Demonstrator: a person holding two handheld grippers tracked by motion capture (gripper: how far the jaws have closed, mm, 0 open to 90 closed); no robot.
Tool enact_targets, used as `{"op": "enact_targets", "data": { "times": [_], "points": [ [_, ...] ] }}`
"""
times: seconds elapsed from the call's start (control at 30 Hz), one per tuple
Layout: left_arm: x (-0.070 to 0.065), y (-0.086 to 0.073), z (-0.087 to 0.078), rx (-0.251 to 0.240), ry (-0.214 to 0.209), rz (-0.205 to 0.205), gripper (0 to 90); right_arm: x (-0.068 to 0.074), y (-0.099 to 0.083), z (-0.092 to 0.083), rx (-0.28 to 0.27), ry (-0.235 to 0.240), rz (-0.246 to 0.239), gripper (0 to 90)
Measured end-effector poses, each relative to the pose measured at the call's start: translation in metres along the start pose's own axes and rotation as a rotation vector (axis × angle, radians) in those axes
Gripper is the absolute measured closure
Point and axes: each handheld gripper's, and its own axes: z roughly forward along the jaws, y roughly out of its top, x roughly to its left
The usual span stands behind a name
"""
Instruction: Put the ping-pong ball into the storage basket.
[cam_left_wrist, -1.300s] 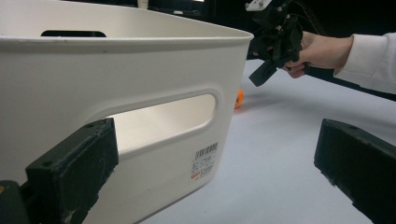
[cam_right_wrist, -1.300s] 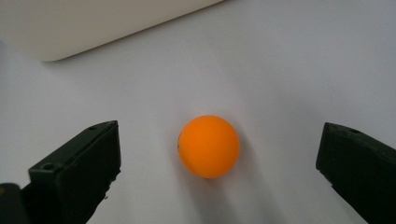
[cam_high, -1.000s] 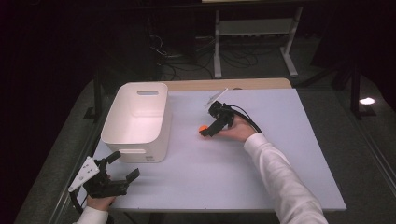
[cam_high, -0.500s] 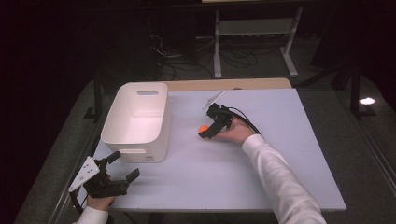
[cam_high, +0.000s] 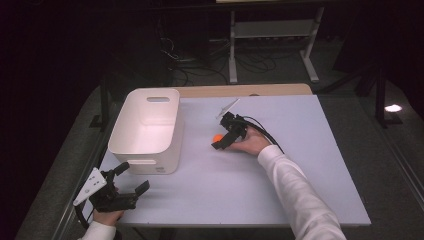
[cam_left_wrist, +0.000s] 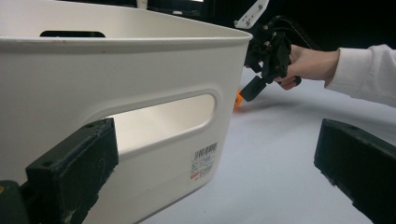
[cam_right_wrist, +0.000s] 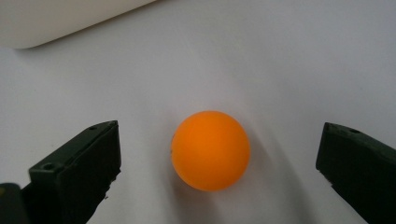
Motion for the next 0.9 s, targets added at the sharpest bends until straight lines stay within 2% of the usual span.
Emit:
{"op": "enact_targets", "data": {
  "times": [0.1,0.2,0.47,0.77,0.9],
  "points": [
    [0.0006,0.0001,-0.0005,0.008,0.000,0.008,0.0,-0.0006,-0.0010,0.0010,0.007,-0.007,0.005,0.0],
    [-0.0001,0.0000,-0.0001,0.000,0.000,0.000,0.0,-0.0008,-0.0014,0.0006,0.012,0.000,-0.002,7.7],
    [0.0001,0.0000,-0.0001,0.000,-0.001,0.000,0.0,-0.0002,0.0007,0.0017,-0.007,-0.013,-0.026,13.6],
    [-0.0003,0.0002,-0.0005,-0.003,-0.001,-0.002,0.0,0.0043,0.0028,0.0030,-0.002,-0.028,-0.042,25.2],
    [-0.0003,0.0001,-0.0006,-0.004,-0.002,-0.002,0.0,0.0046,0.0023,0.0048,0.011,-0.021,-0.045,27.7]
  ]
}}
